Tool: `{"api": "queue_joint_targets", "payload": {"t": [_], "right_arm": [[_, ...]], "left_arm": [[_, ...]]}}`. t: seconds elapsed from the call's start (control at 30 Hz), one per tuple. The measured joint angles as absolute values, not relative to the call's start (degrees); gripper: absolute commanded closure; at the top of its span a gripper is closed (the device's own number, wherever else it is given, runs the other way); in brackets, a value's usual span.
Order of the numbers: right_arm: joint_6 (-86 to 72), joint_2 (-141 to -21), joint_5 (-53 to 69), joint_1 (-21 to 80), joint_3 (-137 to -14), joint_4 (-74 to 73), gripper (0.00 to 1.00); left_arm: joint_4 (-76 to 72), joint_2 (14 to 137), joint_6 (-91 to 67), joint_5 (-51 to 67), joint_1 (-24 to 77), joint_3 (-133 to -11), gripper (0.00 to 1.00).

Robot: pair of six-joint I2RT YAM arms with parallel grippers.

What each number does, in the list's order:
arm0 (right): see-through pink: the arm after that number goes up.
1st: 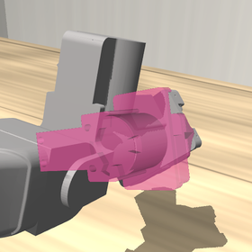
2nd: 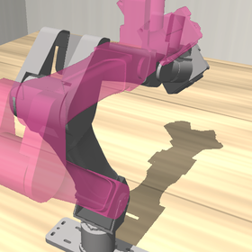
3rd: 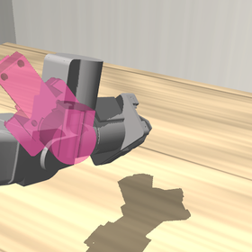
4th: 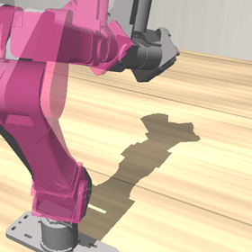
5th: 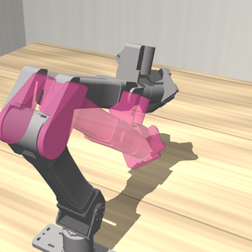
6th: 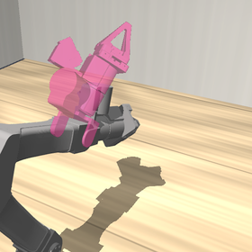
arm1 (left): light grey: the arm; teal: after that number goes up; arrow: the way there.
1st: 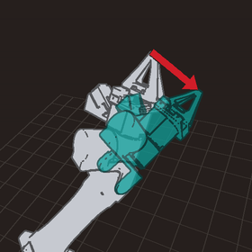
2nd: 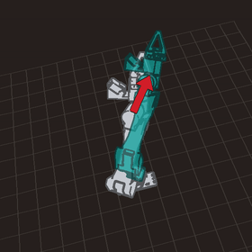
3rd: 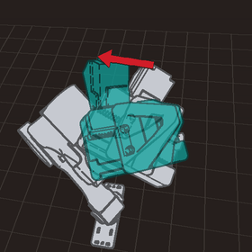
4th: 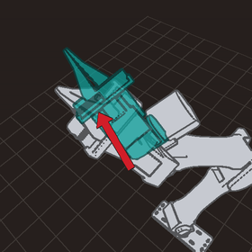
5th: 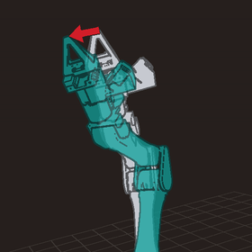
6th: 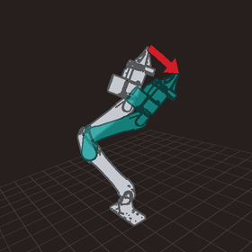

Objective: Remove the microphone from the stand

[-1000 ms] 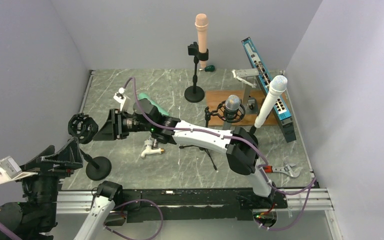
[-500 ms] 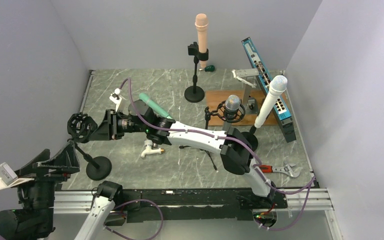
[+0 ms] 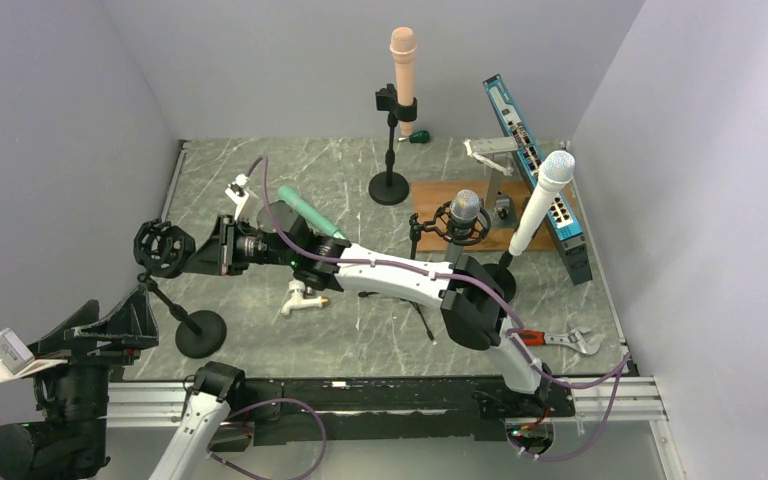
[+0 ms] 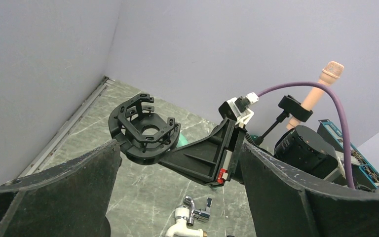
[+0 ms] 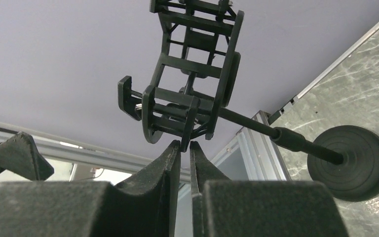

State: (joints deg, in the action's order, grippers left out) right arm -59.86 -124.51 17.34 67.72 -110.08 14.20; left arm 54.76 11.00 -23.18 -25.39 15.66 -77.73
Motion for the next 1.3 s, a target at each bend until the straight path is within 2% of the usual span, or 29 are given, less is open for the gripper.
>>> {"api": "queue_joint_targets", "payload": {"t": [0.33,0.57,1.3], "right_arm": [[-61.1,-124.5,10.5,69.0,-110.0,12.8,0.84],[-60.7,-124.5,6.2,69.4,-110.9,10.7,0.75],[-57.9,-122.8,1.6,69.4,-109.6,9.1,0.72]], "left_arm": [[55.0,11.0,-23.2,-25.4,15.7,-77.6,0.06],[55.5,10.9,-23.2,-25.4,15.7,-77.6,0.06],[57.0,8.3,-23.6,-25.3,15.7,-74.7,0.06]]}}
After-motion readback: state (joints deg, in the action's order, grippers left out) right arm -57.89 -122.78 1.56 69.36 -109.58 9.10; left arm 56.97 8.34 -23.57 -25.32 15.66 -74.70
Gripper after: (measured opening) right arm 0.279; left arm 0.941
